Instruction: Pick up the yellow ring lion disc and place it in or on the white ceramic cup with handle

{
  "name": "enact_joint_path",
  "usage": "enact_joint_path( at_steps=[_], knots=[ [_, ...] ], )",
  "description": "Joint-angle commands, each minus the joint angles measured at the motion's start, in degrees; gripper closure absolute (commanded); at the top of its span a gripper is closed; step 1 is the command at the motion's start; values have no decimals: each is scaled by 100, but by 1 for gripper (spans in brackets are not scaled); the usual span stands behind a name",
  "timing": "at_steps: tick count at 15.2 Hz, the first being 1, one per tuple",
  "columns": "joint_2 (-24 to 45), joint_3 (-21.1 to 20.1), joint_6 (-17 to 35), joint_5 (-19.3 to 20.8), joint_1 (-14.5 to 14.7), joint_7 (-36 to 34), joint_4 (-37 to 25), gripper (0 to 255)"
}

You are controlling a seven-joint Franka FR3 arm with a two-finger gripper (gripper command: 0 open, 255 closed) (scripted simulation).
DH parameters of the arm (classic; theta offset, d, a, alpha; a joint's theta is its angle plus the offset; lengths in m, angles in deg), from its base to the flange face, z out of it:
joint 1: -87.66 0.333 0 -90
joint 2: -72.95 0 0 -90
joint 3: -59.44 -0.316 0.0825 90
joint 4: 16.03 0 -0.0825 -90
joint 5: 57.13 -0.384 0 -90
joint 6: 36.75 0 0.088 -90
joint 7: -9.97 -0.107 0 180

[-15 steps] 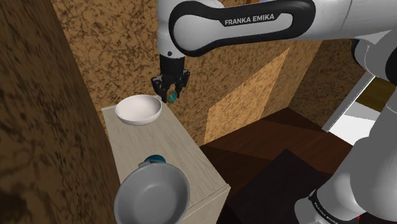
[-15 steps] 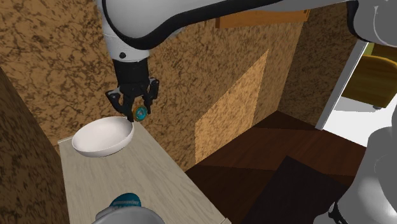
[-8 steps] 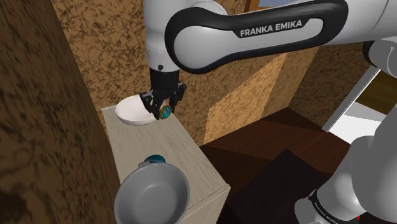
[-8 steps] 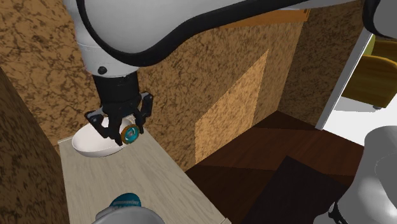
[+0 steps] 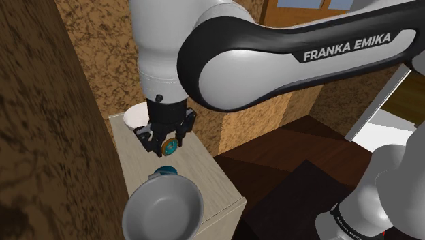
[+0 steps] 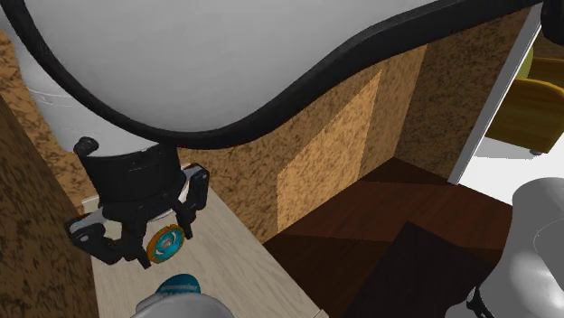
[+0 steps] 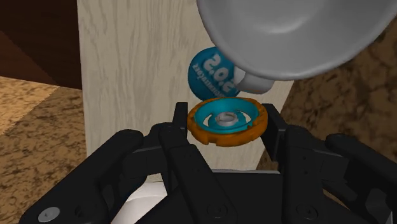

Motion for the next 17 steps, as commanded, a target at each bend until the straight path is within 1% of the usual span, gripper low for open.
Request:
enact_joint_path(
  at_steps=[1,7,17],
  knots=[
    [-8,-104,4,23,127,-248,35,255],
    [126,-463,-98,178,586,-1095,-103,255],
    [241,-444,636,280,588,-1207,540,255]
  ],
)
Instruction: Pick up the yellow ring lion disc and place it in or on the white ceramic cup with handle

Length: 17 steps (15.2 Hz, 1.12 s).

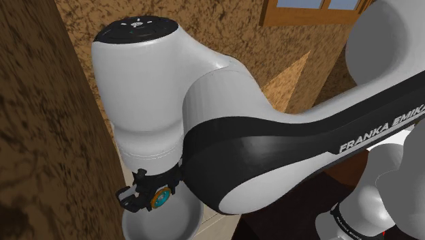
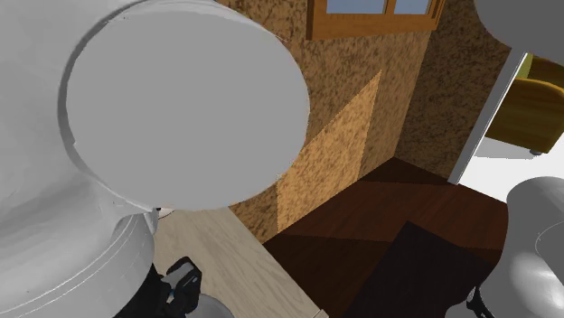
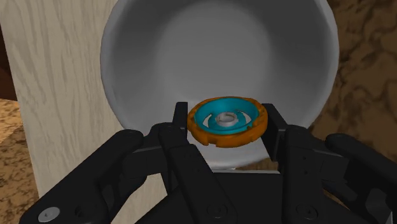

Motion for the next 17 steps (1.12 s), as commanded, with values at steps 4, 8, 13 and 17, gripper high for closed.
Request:
enact_joint_path(
  at_steps=[4,8,13,17],
  knots=[
    [58,4,273,54,10,-64,225,255],
    [59,4,273,55,10,-64,224,255],
    [59,4,273,55,10,-64,224,0],
    [-9,-7,100,4,7,-30,108,0]
  ],
)
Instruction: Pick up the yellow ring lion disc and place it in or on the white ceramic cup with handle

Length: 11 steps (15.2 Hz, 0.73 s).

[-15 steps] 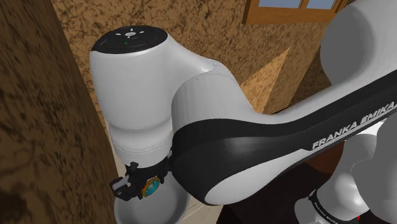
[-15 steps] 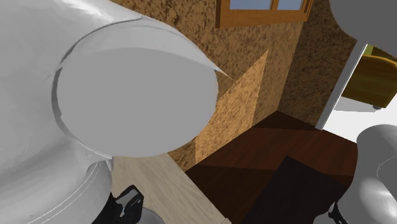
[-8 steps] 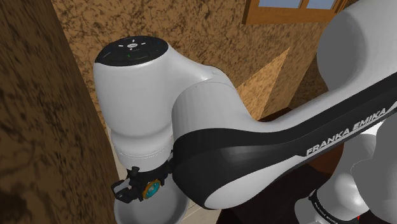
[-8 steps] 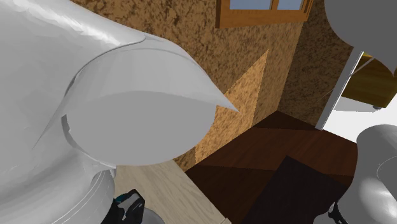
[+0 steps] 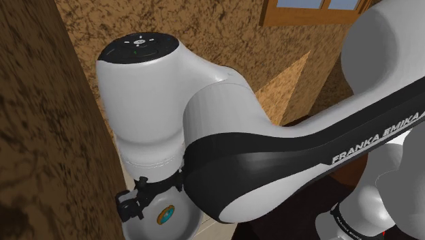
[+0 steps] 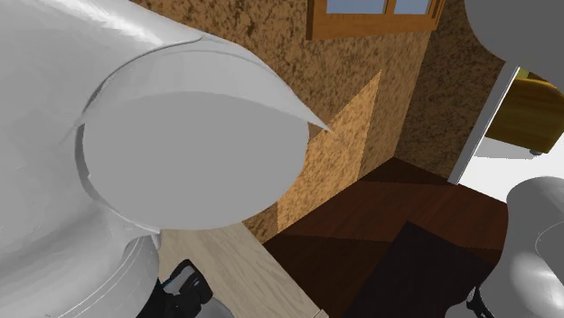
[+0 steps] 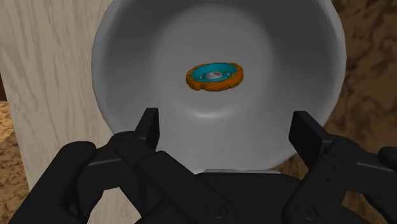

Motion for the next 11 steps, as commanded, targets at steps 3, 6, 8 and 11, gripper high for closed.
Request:
enact_joint_path(
  at_steps=[3,6,8,11],
  knots=[
    [-206,-26,-575,-148,-11,107,-403,0],
    [-206,-26,-574,-148,-11,107,-403,0],
    [-206,-26,-575,-148,-11,107,-403,0],
    [-206,-26,-575,-148,-11,107,-403,0]
  ],
)
